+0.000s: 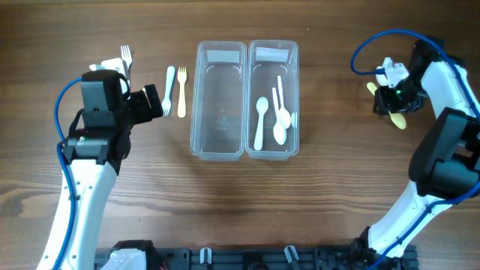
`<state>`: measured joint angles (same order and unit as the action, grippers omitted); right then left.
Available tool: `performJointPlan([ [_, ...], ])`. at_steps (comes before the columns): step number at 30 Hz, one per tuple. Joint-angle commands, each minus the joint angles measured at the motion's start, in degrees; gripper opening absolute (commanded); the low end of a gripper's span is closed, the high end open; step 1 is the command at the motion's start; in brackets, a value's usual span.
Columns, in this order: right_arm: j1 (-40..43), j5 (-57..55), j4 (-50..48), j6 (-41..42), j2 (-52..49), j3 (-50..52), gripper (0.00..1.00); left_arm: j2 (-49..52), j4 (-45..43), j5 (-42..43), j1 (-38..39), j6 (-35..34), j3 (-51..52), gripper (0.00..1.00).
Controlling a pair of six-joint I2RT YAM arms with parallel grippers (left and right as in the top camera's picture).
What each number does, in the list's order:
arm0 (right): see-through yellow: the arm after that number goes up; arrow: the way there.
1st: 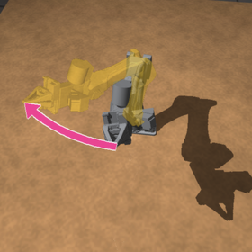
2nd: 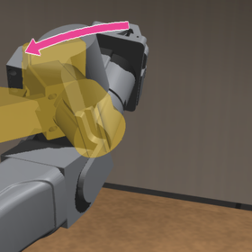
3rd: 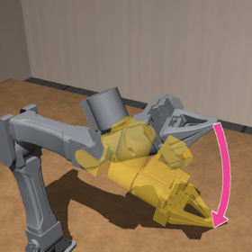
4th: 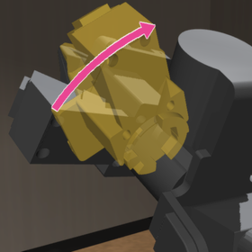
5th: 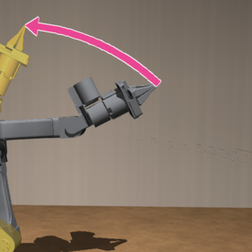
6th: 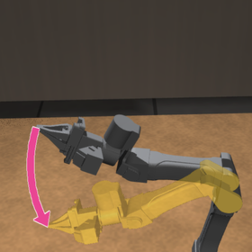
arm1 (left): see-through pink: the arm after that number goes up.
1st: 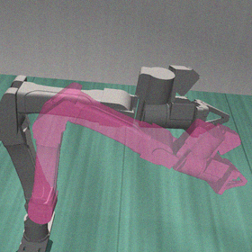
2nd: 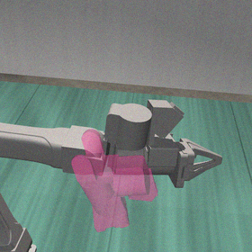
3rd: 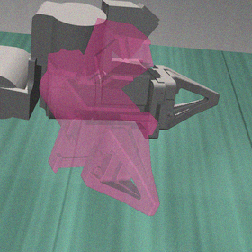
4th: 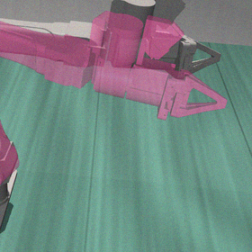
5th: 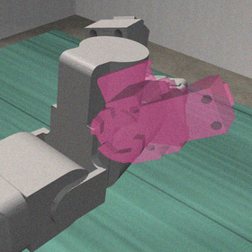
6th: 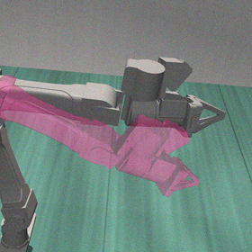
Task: Pack container
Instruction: 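Reach the right gripper to the yellow spoon and grasp it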
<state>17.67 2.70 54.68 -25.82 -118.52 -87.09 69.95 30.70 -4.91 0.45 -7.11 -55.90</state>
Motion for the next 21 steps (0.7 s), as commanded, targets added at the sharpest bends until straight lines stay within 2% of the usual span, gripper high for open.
performJointPlan([
  [1, -0.2, -0.7, -1.6, -0.6, -0.5, 1.6, 0.5, 0.2, 0.0, -0.8, -0.3, 0.9, -1.1, 1.0],
  [16, -0.2, -1.5, -7.0, -1.0, -0.5, 5.9, 0.5, 0.2, 0.0, -0.8, -0.3, 0.9, -1.1, 1.0],
  [21, -0.2, -2.4, -6.8, -1.2, -0.5, 5.7, 0.45, 0.2, 0.0, -0.8, -0.3, 0.9, -1.1, 1.0],
])
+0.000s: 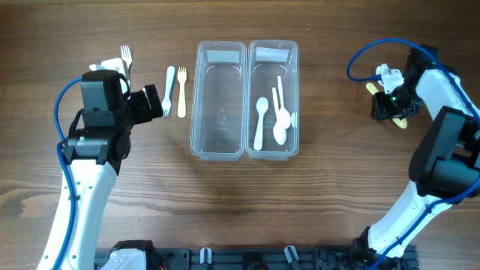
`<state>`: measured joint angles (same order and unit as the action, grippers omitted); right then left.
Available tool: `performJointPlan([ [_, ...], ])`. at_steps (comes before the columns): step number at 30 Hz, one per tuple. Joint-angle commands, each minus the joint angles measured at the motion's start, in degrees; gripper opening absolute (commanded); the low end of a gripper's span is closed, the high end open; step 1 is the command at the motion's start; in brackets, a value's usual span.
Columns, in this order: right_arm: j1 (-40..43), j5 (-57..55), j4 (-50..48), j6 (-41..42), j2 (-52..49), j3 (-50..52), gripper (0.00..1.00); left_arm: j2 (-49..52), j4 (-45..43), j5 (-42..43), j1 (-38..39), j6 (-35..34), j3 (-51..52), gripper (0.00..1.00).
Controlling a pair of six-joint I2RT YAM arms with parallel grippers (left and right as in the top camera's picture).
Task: Pack container
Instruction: 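Reach the right gripper to the yellow spoon and grasp it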
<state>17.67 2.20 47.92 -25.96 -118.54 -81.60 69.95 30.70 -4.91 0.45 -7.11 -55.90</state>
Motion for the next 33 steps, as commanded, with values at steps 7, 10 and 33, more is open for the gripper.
performJointPlan([
  [7, -0.3, -1.7, 1.1, -0.9, -0.2, -2.1, 0.45, 0.2, 0.0, -0.8, -0.3, 0.9, -1.1, 1.0],
  [10, -0.3, -1.1, 0.4, -1.1, 0.8, -2.8, 0.46, 0.2, 0.0, -0.8, -0.3, 0.9, -1.1, 1.0],
  [33, -0.2, -1.2, -5.7, -3.5, -0.6, -2.5, 0.49, 0.2, 0.0, -0.8, -0.3, 0.9, -1.1, 1.0],
])
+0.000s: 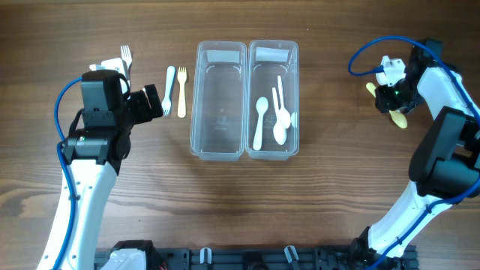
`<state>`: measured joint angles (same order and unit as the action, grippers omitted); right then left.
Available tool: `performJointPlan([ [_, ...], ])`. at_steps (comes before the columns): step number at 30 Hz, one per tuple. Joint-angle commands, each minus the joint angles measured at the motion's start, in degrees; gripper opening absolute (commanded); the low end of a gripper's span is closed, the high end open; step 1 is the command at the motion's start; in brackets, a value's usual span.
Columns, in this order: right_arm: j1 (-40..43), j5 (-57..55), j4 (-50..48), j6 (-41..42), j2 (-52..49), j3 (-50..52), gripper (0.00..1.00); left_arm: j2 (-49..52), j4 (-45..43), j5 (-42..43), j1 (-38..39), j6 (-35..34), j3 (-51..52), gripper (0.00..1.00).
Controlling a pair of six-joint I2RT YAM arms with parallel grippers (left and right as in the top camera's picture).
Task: Pack container
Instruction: 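Reach the right gripper to the yellow spoon and grasp it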
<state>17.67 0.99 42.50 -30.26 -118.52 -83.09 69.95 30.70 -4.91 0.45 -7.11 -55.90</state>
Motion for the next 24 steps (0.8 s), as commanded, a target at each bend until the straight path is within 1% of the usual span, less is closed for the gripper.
performJointPlan([
  [1, -0.2, 0.9, -0.2, 1.3, -0.7, -0.7, 0.49, 0.2, 0.0, -0.8, -0.3, 0.9, -1.1, 1.0],
  [4, -0.2, 1.6, 0.0, 3.1, -1.0, 0.2, 0.46, 0.2, 0.0, -0.8, -0.3, 0.9, -1.1, 1.0],
  [8, -0.2, 1.6, 0.5, 3.7, -1.0, 1.6, 0.45, 0.2, 0.0, -0.8, -0.3, 0.9, -1.1, 1.0],
  [11, -0.2, 1.6, 0.6, 5.0, -1.0, 2.6, 0.45, 0.2, 0.0, -0.8, -0.3, 0.9, -1.1, 1.0],
  [17, -0.2, 1.2, -1.0, 4.8, -1.0, 3.5, 0.45, 0.2, 0.0, -0.8, -0.3, 0.9, -1.1, 1.0],
  [21, -0.2, 2.1, -0.3, 5.0, -1.1, 3.5, 0.46, 0.2, 0.0, -0.8, -0.3, 0.9, -1.1, 1.0],
  [22, -0.2, 2.2, 0.1, 5.4, -1.1, 3.5, 0.43, 0.2, 0.0, -0.8, -0.3, 0.9, -1.1, 1.0],
  [24, -0.2, 2.2, 1.3, 9.8, -1.1, 3.5, 0.38, 0.2, 0.0, -0.8, -0.3, 0.9, -1.1, 1.0],
])
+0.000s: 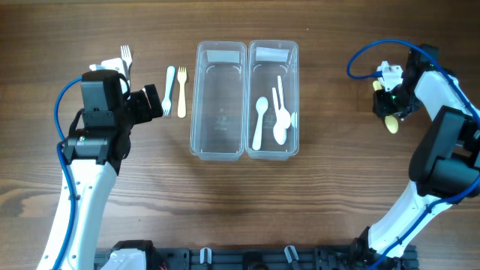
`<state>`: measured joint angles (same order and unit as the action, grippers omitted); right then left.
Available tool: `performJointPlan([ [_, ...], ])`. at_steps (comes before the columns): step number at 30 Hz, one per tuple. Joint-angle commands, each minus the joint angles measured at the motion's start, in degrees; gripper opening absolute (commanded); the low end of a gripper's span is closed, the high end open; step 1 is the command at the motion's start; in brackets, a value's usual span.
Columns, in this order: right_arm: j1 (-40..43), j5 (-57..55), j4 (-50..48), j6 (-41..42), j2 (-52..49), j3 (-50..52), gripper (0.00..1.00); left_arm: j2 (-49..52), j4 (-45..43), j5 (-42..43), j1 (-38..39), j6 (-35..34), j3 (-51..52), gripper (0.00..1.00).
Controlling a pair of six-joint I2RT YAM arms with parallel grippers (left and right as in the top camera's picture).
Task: Pack container
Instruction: 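Reach the right gripper to the yellow spoon and grasp it, then place the yellow spoon into the right container and open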
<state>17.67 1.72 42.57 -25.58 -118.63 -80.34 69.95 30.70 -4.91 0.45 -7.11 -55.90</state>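
Note:
Two clear containers stand side by side at mid-table. The left container [220,101] is empty; the right container [273,52] holds several white spoons [259,120]. At the far right, my right gripper [390,105] is down over a yellow spoon [392,124], whose ends stick out above and below it, and seems shut on it. A white fork [169,84] and a yellow fork [181,101] lie left of the containers, with my left gripper [159,101] just beside them, its jaws not readable from above.
Another white fork [126,55] lies at the far left behind the left arm. The right arm's blue cable [360,56] loops over the table right of the containers. Bare wood lies in front of the containers.
The right gripper has shifted slightly, and the yellow spoon under it now lies nearly straight up and down instead of slanted. The left arm is unchanged.
Through all earlier moments the right gripper hovered around the slanted yellow spoon at the far right, shifting a little each time. Now the spoon has turned with it. Left arm, forks and containers stayed as they were.

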Motion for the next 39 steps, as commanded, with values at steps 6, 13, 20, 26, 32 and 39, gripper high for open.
performJointPlan([
  [6, -0.6, 1.0, 2.5, 19.5, -1.0, 0.8, 0.11, 0.2, 0.0, -0.8, -0.3, 0.9, -1.1, 1.0],
  [13, -2.2, 1.0, 5.0, 27.0, 0.2, -0.3, 0.04, 0.2, 0.0, -0.8, -0.3, 0.9, -1.1, 1.0],
  [20, -7.8, 5.4, 8.2, 29.7, 9.7, -7.9, 0.04, 0.2, 0.0, -0.8, -0.3, 0.9, -1.1, 1.0],
  [26, -17.4, 8.7, 6.5, 33.6, 20.1, -11.2, 0.04, 0.2, 0.0, -0.8, -0.3, 0.9, -1.1, 0.99],
  [32, -28.9, 8.6, 4.7, 38.5, 22.1, -11.0, 0.04, 0.2, 0.0, -0.8, -0.3, 0.9, -1.1, 1.0],
  [39, -38.0, 5.6, 4.6, 45.4, 13.8, -8.1, 0.04, 0.2, 0.0, -0.8, -0.3, 0.9, -1.1, 1.0],
])
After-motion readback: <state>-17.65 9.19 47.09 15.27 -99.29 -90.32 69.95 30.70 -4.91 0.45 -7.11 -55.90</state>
